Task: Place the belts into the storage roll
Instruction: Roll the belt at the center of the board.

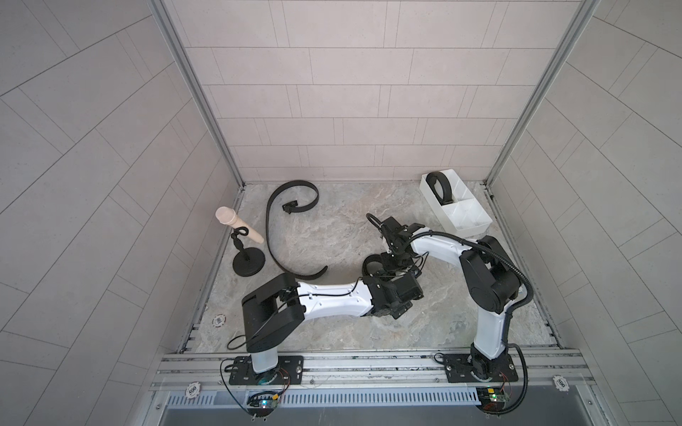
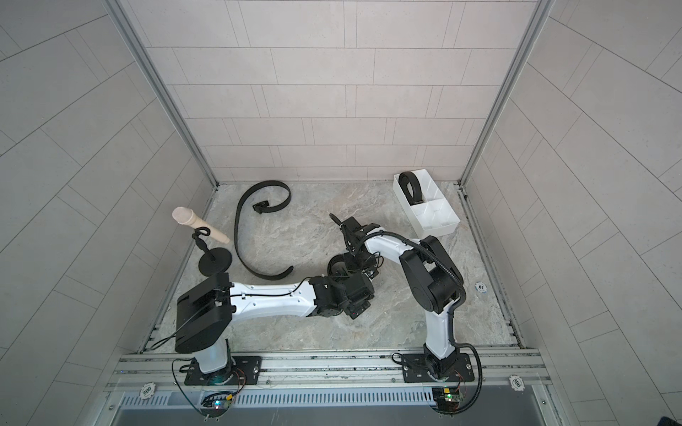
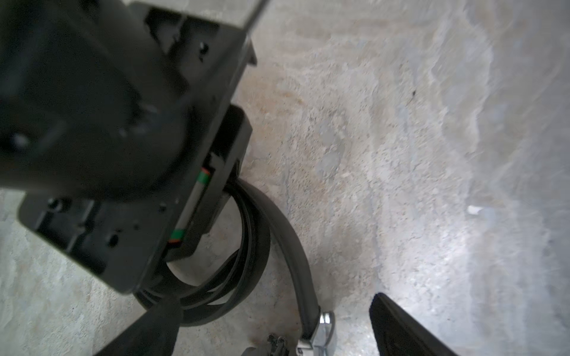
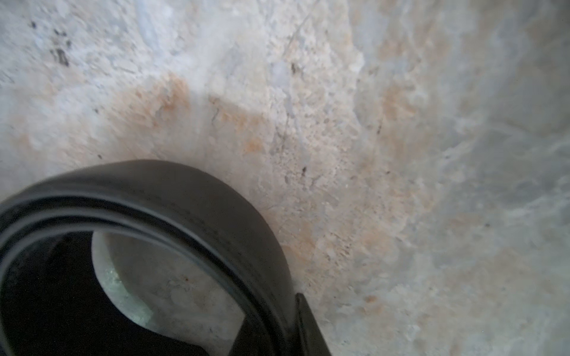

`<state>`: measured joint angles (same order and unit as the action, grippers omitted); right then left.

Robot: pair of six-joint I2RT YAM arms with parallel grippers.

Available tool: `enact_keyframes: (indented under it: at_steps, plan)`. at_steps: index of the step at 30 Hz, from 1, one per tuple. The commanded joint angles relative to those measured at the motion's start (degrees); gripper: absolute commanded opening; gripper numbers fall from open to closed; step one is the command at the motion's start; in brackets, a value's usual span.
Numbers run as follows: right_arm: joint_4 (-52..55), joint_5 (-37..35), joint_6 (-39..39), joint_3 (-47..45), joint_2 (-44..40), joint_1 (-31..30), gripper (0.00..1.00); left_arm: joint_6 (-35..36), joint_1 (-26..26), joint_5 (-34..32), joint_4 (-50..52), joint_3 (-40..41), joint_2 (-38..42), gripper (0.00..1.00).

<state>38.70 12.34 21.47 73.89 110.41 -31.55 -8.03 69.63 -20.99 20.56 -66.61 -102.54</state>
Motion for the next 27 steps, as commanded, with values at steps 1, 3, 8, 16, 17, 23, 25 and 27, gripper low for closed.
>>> enact_keyframes:
  at_steps: [1, 3, 8, 16, 17, 23, 25, 27]
  plan:
    - [2.6, 3.6, -5.5, -1.9, 5.3, 1.1, 0.00, 0.3, -0.2, -4.5, 3.2, 0.3, 2.3, 1.00]
    - [3.1, 3.6, -6.5, -1.8, 5.0, 1.9, 0.00, -0.4, -0.2, -6.2, 2.2, 3.1, 5.4, 1.00]
    - [4.0, 3.2, -7.3, -0.9, 4.5, 2.3, 0.00, -1.6, -1.3, -8.7, 1.5, 7.9, 7.6, 1.00]
    - [3.5, 1.3, -9.3, -1.4, 3.2, 2.2, 0.00, -3.2, -1.4, -8.3, -1.3, 15.3, 16.9, 1.00]
    - [3.3, 0.1, -10.6, -1.5, 3.1, 2.2, 0.00, -3.4, -1.4, -8.4, -2.0, 16.1, 18.6, 1.00]
    - [2.1, -8.7, -14.0, -0.4, 2.7, 2.2, 0.00, -4.6, -3.2, -4.7, -4.7, 15.7, 19.6, 1.00]
    - [0.5, -11.7, -15.1, -0.5, 2.0, 1.8, 0.00, -4.0, -1.9, -3.0, -6.7, 14.3, 18.1, 1.00]
    - [-0.4, -14.0, -15.7, -0.4, 1.3, 1.8, 0.00, -3.3, 0.0, -3.1, -7.0, 12.5, 15.8, 1.00]
